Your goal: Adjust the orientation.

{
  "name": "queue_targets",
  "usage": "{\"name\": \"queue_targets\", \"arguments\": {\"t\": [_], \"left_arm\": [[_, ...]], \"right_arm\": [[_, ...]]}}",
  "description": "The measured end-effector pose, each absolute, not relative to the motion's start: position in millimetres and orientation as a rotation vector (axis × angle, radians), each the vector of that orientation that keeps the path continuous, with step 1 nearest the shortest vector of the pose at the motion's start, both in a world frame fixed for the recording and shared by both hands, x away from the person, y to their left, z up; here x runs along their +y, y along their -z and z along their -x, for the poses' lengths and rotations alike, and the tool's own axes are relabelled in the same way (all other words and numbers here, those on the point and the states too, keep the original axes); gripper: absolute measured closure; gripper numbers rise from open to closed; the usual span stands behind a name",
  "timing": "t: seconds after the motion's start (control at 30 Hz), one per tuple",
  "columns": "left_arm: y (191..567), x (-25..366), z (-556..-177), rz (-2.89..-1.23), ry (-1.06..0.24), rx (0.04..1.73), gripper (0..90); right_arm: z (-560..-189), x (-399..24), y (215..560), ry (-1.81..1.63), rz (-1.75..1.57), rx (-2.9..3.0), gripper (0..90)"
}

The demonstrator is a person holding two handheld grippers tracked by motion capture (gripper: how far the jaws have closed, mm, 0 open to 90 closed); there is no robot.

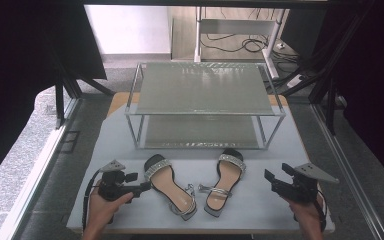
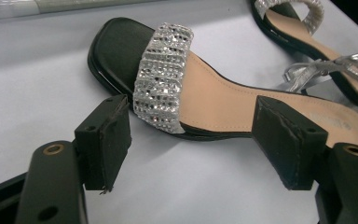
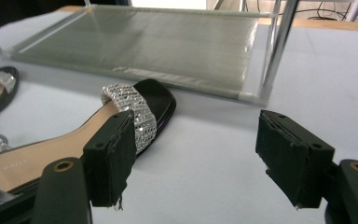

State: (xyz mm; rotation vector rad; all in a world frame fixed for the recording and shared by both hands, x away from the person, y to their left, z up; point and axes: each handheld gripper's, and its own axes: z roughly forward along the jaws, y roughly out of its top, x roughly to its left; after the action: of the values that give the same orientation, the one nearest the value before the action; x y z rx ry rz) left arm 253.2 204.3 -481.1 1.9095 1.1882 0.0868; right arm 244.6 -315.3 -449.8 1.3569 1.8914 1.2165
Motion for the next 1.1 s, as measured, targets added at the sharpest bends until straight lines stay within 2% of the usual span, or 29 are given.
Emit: {"name": "queue_targets", "arguments": {"t": [0.3,0.33,0.6,0.93,0.97,1.03,1.07,1.1], "left_arm": [[474,203,-247,-1.883,-0.084,1.151,28.4],[476,201,-244,-1.905,-0.080,1.130,28.2],[472,194,-236,-1.913,-0.083,1.109,27.9],[468,195,-234,-1.899,-0.099,1.112,28.4],[468,195,-234,-1.898,-0.097,1.112,28.5],[466,194,-233,-1.902,-0.103,1.109,28.5],[465,193,-233,-1.902,-0.105,1.105,28.5],[464,192,-232,-1.900,-0.107,1.102,28.5]], "right_arm": [[-241,-314,433,-1.233,-1.297,1.910,31.6],[-240,-309,428,-1.256,-1.267,1.917,35.4],[-235,-286,419,-1.324,-1.169,2.010,41.9],[-228,-250,418,-1.347,-1.017,2.173,61.0],[-226,-240,418,-1.352,-0.984,2.207,65.6],[-226,-235,419,-1.353,-0.966,2.225,68.2],[-224,-225,421,-1.367,-0.944,2.256,73.0],[-224,-225,421,-1.367,-0.944,2.256,73.0]]}}
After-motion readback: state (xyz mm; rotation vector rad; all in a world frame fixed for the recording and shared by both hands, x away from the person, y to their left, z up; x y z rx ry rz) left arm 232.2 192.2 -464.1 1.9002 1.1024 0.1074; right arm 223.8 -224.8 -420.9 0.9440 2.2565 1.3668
